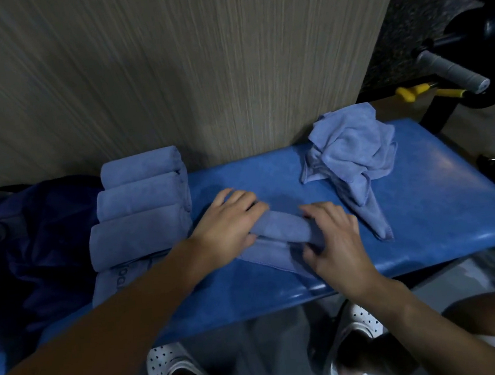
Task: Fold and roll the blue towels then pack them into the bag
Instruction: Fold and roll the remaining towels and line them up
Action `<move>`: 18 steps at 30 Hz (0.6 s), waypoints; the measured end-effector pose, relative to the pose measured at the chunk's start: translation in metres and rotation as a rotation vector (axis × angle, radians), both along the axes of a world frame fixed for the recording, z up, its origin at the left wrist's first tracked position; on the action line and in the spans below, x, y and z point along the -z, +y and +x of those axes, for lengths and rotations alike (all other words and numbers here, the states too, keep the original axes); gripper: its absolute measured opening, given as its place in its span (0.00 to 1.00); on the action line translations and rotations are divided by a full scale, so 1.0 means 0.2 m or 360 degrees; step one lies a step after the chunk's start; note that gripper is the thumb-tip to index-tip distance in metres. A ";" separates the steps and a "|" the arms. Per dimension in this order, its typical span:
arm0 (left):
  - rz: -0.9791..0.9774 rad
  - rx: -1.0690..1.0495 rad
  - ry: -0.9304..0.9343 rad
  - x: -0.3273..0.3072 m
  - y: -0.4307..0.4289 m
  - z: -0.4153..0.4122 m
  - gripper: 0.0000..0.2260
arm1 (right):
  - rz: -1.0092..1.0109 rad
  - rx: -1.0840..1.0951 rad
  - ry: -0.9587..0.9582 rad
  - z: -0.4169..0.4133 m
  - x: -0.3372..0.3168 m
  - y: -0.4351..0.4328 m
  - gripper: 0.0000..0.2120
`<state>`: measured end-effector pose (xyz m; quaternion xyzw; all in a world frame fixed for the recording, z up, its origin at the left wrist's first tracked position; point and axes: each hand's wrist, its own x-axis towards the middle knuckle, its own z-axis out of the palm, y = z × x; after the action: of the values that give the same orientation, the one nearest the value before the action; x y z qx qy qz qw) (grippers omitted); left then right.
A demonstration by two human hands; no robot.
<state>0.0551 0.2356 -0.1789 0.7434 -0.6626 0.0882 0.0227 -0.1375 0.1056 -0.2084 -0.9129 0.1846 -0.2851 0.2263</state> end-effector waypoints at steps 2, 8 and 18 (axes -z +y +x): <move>0.0007 0.0032 0.0096 0.02 0.03 -0.01 0.21 | -0.0002 -0.0033 0.0025 -0.03 0.00 -0.01 0.24; 0.0077 0.0097 0.0178 0.07 0.16 -0.07 0.30 | 0.0065 -0.0146 0.0071 -0.09 0.01 0.01 0.19; -0.0037 -0.0072 0.0125 0.07 0.19 -0.19 0.17 | 0.0371 0.0096 0.0293 -0.07 0.07 0.06 0.26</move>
<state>0.0166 0.2739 -0.1931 0.7607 -0.6432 0.0672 0.0554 -0.1511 0.1181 -0.2216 -0.8969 0.2637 -0.1835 0.3041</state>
